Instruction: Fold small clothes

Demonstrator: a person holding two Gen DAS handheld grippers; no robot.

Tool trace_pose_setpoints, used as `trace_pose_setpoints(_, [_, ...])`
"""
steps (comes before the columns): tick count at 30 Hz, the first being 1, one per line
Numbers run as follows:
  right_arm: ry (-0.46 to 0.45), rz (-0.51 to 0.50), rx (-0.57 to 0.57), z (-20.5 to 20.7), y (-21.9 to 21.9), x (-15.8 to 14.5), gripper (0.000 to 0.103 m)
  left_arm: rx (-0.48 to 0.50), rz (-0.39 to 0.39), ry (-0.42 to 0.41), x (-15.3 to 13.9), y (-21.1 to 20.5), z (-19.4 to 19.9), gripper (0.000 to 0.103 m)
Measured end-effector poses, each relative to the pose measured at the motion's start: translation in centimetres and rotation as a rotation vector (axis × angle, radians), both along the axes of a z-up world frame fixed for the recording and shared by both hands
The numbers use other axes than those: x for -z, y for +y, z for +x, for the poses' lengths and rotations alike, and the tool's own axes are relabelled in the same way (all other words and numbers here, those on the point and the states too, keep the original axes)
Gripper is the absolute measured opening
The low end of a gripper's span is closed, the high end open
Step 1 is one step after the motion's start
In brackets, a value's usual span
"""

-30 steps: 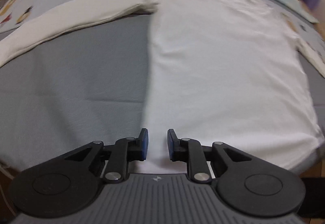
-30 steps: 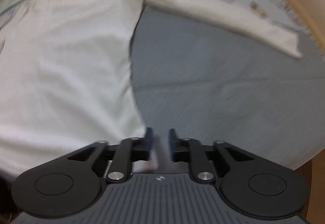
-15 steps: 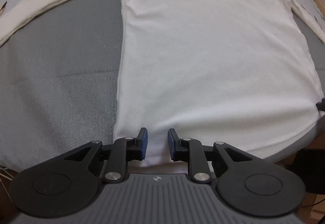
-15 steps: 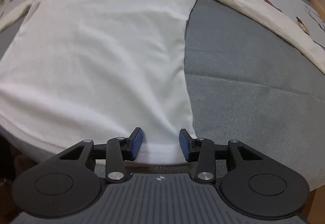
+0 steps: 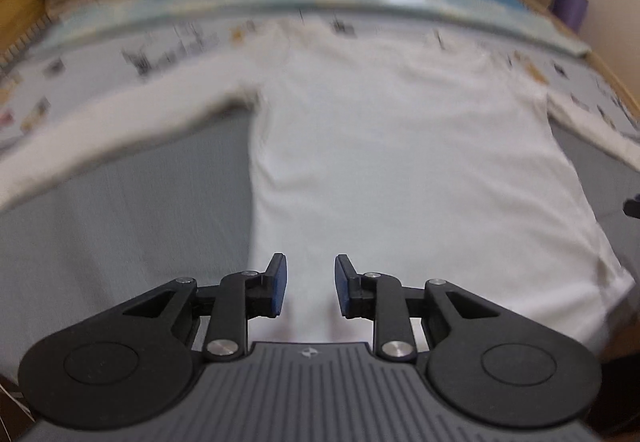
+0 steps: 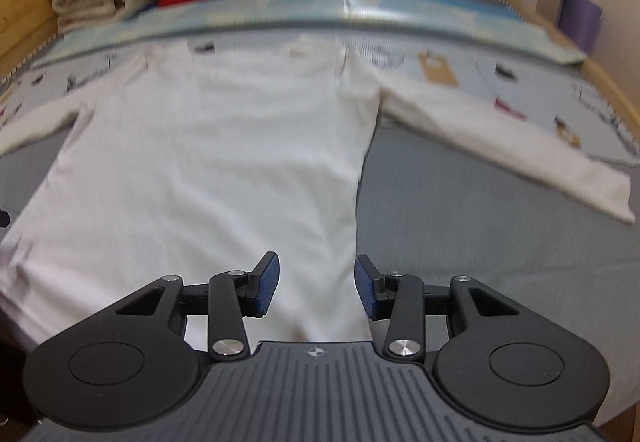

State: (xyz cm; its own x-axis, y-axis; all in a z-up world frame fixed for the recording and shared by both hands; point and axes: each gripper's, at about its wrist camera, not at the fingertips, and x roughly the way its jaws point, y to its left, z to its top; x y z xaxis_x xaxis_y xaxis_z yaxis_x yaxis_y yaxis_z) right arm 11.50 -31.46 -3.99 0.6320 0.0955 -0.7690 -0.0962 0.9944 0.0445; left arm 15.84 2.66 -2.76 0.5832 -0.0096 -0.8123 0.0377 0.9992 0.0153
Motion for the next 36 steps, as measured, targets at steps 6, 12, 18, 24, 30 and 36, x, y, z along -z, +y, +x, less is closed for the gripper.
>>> trace_pose_setpoints(6, [-0.106,0.027,0.005,1.2,0.9,-2.4,0.044,-0.016,0.043,-0.173,-6.0,-0.4,2.3,0.029])
trace_pose_setpoints(12, [-0.219,0.041,-0.031,2.9,3.2,-4.5,0.044,-0.002,0.026,-0.332,-10.1,0.5,7.6,0.029])
trace_pose_setpoints(18, [-0.263,-0.004,-0.080,5.4,5.6,-4.5,0.044,0.023,0.131,-0.378,-7.8,3.4,12.7,0.029])
trace_pose_setpoints(24, [-0.303,0.034,-0.123,8.2,6.7,-7.6,0.041,-0.192,-0.038,-0.233,-5.2,10.8,17.7,0.029])
trace_pose_setpoints(30, [-0.398,0.002,-0.184,12.4,9.6,-11.3,0.026,-0.352,-0.106,-0.142,-3.5,18.4,19.7,0.029])
trace_pose_setpoints(36, [-0.478,0.026,-0.151,17.2,10.9,-12.5,0.027,-0.535,-0.157,-0.026,-1.0,26.4,18.8,0.037])
